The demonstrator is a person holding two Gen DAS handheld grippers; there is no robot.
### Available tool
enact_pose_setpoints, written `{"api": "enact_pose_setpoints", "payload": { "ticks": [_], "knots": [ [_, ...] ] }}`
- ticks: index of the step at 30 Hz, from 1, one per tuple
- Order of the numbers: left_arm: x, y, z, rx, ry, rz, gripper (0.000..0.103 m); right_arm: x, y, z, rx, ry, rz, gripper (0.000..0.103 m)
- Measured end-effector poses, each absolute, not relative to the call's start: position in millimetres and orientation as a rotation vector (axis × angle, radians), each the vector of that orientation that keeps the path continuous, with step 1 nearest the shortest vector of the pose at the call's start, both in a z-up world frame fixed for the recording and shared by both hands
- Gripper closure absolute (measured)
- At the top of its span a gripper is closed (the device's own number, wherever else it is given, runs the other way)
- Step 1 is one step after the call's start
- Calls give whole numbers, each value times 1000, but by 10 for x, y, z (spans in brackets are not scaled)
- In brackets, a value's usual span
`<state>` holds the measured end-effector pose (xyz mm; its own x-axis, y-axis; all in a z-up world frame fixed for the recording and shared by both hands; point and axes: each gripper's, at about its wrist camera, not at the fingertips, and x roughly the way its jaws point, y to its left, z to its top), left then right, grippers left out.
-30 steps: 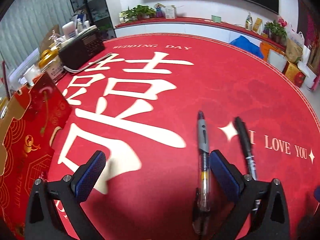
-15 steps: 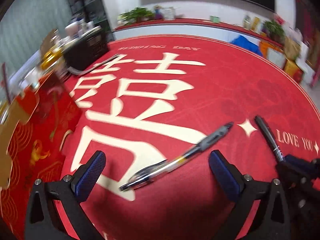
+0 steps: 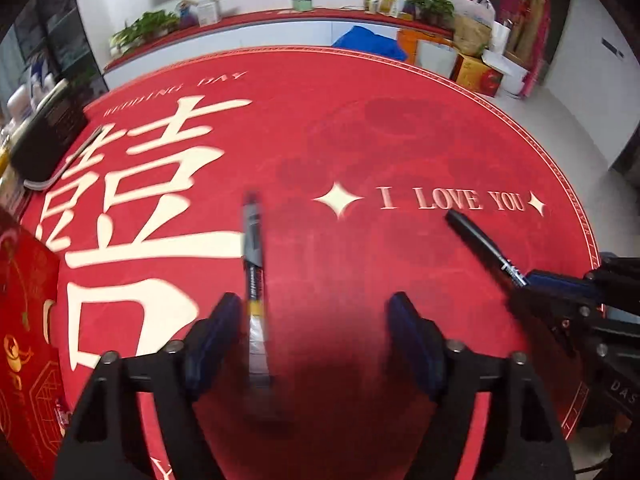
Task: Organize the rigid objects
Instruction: 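Grasp the grey pen with the left tool while the right tool grips the black marker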
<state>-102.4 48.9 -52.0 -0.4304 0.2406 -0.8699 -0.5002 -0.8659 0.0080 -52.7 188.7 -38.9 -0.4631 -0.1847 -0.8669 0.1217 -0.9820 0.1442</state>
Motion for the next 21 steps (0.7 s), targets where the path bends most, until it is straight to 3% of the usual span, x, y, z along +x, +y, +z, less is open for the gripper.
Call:
{"api": "enact_pose_setpoints", "payload": {
  "ticks": [2, 4, 5, 11, 13, 14, 15, 17, 21],
  "knots": [
    [-1071, 494, -525, -1345, 349, 2323, 23, -513, 1923, -386, 1520, -107, -2546, 93],
    [-1133, 476, -549, -1357, 325, 2360, 11, -498, 1952, -376, 1517, -116, -2552, 93],
    [-1160, 460, -573, -1377, 309, 2381, 0, -492, 1965, -371, 1514, -124, -2554, 93],
    [-1225, 452, -583, -1476, 206, 2475, 1, -481, 1943, -361, 1504, -159, -2550, 93],
    [-1204, 478, -571, -1496, 172, 2508, 9, -462, 1947, -332, 1493, -177, -2553, 93],
    [-1163, 525, -525, -1475, 168, 2519, 27, -436, 1960, -302, 1482, -185, -2558, 93],
    [-1139, 557, -500, -1455, 176, 2517, 58, -426, 1964, -287, 1477, -188, -2562, 93],
    [-1081, 628, -462, -1446, 192, 2488, 92, -385, 2004, -230, 1459, -200, -2578, 93],
    [-923, 573, -423, -1458, 91, 2431, 93, -276, 2090, -140, 1422, -245, -2609, 93]
  ]
}}
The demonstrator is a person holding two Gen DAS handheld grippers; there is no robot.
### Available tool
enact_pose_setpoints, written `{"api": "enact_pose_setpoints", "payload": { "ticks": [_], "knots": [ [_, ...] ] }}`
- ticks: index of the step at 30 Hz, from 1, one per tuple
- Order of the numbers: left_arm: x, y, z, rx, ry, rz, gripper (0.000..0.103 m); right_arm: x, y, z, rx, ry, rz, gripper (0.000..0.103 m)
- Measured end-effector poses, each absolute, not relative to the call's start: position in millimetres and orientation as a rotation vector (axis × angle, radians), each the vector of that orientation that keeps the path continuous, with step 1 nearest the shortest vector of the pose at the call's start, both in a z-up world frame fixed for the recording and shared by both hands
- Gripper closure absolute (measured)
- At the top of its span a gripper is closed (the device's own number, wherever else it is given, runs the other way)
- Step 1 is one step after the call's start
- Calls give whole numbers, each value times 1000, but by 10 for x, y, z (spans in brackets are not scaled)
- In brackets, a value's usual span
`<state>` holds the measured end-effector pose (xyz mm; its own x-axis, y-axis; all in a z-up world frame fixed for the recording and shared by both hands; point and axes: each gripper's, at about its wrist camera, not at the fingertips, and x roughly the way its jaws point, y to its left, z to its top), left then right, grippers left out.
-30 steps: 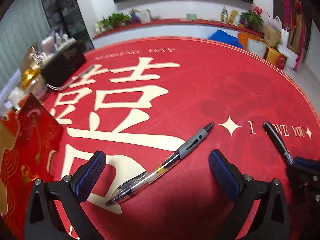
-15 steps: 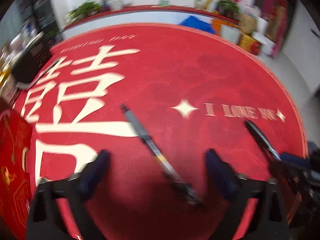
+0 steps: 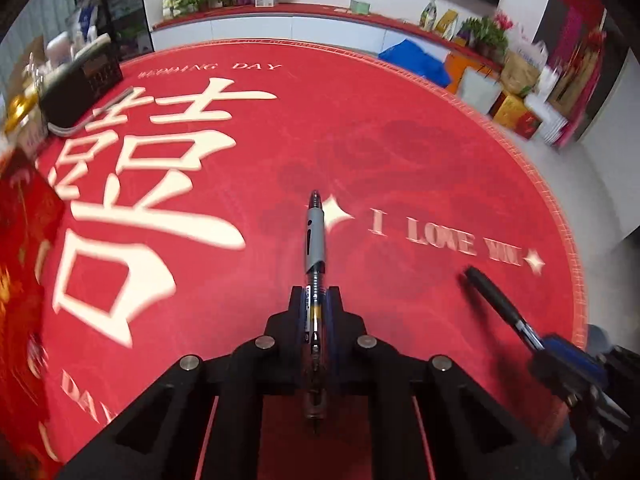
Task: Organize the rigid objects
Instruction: 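Grasp the grey pen with the left tool while the right tool grips the black marker, then carry the grey pen and black marker over the cardboard box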
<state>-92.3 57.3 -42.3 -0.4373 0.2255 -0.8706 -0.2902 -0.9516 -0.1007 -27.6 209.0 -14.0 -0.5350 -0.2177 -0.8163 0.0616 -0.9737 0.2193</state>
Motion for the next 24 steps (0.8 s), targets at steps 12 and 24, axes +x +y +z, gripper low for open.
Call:
{"api": "enact_pose_setpoints", "payload": {
  "ticks": [12, 24],
  "knots": [
    [-240, 245, -15, -1309, 43, 2596, 93, -75, 2019, -45, 1375, -266, -2593, 93],
    [112, -150, 277, -1199, 21, 2757, 93, 8, 1525, 237, 1269, -150, -2568, 93]
  ]
}}
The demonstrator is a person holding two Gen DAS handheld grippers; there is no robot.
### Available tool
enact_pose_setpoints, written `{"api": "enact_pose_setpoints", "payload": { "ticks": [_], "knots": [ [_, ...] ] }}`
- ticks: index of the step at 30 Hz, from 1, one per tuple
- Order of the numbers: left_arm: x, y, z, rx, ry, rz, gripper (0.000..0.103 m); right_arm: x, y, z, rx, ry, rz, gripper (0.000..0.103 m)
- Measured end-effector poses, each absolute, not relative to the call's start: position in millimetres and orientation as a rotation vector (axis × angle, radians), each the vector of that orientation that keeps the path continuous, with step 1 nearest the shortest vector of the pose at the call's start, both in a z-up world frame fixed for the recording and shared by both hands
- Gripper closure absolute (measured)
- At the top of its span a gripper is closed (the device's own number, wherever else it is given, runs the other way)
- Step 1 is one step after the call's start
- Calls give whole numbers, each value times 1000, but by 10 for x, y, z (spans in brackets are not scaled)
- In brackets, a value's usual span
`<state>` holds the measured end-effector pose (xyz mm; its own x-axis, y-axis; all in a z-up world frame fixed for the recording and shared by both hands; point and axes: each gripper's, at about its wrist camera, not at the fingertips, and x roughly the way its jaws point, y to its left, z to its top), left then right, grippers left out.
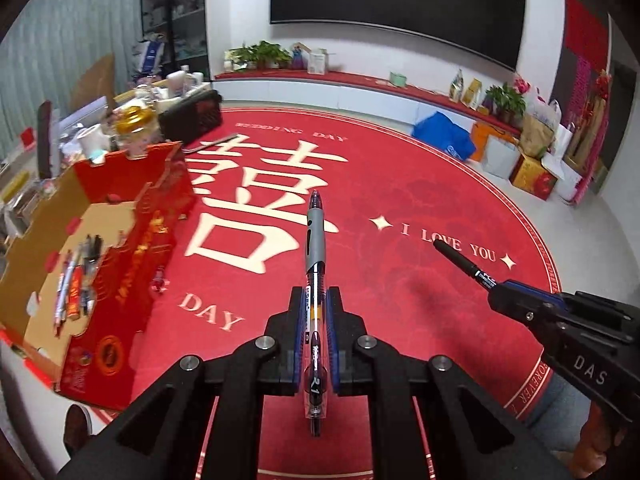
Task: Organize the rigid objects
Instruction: 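Carry the grey pen and black marker over the cardboard box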
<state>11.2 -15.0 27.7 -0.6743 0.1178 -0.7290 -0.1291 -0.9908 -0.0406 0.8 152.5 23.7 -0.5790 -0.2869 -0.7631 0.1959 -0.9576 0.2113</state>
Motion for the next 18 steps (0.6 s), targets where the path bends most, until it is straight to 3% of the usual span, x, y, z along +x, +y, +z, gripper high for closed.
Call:
{"api": "enact_pose_setpoints", "payload": {
  "ticks": [18],
  "knots": [
    [258, -1108, 648, -1089, -150, 2999, 93, -187, 459, 699, 1111, 46, -2464, 93]
  ]
}}
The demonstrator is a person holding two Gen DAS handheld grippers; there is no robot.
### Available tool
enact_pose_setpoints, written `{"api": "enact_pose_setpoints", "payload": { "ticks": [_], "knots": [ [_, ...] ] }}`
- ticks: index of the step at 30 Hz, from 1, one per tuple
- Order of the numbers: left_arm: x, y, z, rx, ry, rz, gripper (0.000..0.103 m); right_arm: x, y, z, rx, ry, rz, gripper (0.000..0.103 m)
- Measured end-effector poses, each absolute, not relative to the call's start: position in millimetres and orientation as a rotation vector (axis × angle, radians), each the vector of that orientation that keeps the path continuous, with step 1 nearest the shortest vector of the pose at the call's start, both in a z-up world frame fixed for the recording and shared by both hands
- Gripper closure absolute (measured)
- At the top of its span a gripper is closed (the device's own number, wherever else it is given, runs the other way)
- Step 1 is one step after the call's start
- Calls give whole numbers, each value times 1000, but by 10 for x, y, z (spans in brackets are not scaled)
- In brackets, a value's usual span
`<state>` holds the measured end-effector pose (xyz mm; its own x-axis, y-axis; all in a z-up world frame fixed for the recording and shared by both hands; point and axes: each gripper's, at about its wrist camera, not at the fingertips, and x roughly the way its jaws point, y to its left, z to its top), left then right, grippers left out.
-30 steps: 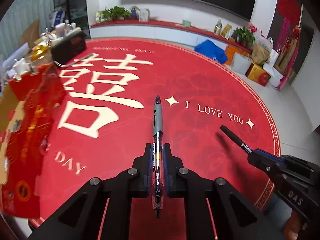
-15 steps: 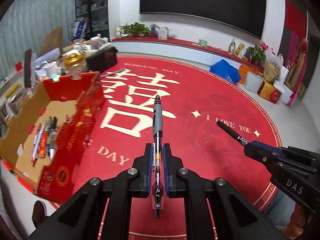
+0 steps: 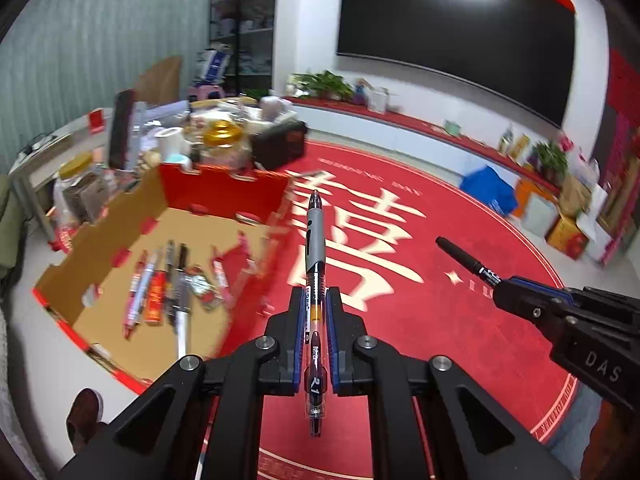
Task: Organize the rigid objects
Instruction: 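Carry the grey pen and black marker over the cardboard box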
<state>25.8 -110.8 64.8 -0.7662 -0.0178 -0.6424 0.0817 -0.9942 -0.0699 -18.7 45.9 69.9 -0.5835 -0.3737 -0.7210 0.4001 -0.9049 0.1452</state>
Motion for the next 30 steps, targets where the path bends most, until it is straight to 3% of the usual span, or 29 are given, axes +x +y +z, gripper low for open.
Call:
{"api": "enact_pose_setpoints", "payload": {
  "ticks": [15, 30],
  "knots": [
    [189, -2428, 652, 971, 218, -2591, 93, -456, -1034, 823, 986, 200, -2244, 93],
    [-44, -2685, 421, 1045, 231, -2516, 93, -705, -1487, 570, 1048, 252, -2184, 93]
  ]
}}
